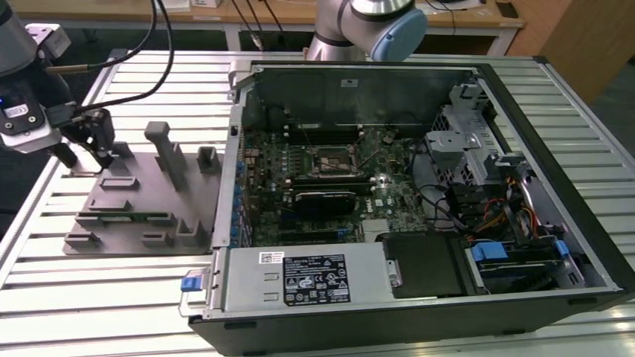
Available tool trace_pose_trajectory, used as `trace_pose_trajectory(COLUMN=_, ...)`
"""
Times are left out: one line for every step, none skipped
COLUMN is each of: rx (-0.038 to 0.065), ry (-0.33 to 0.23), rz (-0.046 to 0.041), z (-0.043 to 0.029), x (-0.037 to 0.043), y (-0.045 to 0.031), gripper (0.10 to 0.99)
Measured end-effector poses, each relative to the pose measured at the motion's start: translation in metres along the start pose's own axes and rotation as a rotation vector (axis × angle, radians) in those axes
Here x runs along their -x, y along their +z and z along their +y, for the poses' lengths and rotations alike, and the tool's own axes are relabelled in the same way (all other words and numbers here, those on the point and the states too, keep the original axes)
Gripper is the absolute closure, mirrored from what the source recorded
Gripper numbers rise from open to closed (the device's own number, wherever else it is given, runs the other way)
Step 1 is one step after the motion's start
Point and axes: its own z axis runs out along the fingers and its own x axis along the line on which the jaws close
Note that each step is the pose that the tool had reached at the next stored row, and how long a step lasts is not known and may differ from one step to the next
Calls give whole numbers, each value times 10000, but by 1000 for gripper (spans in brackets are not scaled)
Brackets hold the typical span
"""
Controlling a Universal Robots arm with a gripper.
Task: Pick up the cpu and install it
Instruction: 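Pick up the cpu and move it towards the insertion slot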
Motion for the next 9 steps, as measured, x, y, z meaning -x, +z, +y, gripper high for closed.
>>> trace_pose_trajectory(rx=0, ry=0, rz=0, z=1, x=1, y=-24, gripper=545)
trace_pose_trajectory(rx=0, ry=0, rz=0, z=1, x=2, y=-47, gripper=545)
trace_pose_trajectory(rx=0, ry=0, rz=0, z=2, x=2, y=-69, gripper=545)
trace_pose_trajectory(rx=-1, ry=0, rz=1, z=3, x=3, y=-93, gripper=545)
trace_pose_trajectory(rx=0, ry=0, rz=0, z=3, x=4, y=-116, gripper=545)
trace_pose_trajectory(rx=0, ry=0, rz=-1, z=4, x=5, y=-140, gripper=545)
trace_pose_trajectory(rx=1, ry=0, rz=-1, z=5, x=6, y=-167, gripper=545)
trace_pose_trajectory(rx=0, ry=0, rz=0, z=6, x=7, y=-192, gripper=545)
trace_pose_trajectory(rx=0, ry=0, rz=0, z=6, x=7, y=-217, gripper=545)
